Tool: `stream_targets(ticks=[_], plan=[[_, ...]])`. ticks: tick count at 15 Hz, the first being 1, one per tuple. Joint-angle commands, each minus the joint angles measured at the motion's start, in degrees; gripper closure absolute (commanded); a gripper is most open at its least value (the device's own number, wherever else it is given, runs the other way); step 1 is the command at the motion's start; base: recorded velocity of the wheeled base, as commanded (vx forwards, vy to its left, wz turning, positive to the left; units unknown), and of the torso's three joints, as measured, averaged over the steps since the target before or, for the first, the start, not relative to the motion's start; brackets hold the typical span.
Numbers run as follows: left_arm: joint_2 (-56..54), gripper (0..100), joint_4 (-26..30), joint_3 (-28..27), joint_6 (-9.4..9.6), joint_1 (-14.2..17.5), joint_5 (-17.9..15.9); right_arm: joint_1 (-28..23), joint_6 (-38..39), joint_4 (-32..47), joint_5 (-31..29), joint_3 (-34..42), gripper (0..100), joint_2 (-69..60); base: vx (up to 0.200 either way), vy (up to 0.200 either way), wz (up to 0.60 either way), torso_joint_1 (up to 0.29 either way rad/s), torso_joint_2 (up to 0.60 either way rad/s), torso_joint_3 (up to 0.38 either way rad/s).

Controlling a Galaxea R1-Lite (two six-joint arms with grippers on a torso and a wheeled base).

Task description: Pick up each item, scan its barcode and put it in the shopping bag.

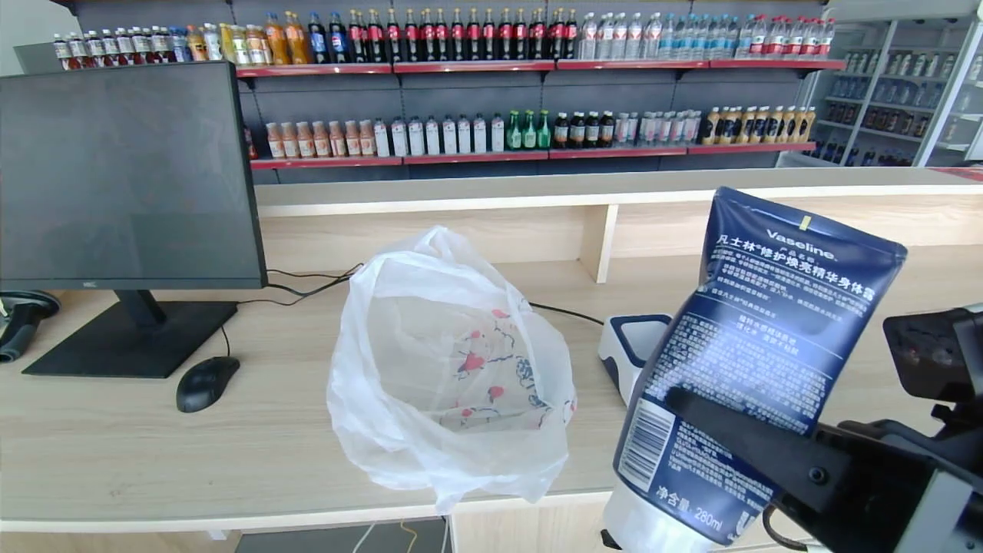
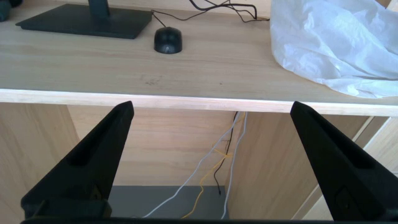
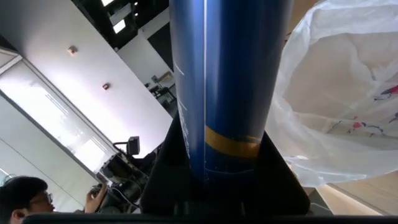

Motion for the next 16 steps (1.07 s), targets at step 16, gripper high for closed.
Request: stream_targets(ticks=[16], plan=[[-0.02,0,-0.01,0.01,-0.04,0.01,0.01,-14.43,-44.63,-0.08,2.91,6.92,100,4.9,0.0,0.0,0.0,0.0,0.0,0.0]])
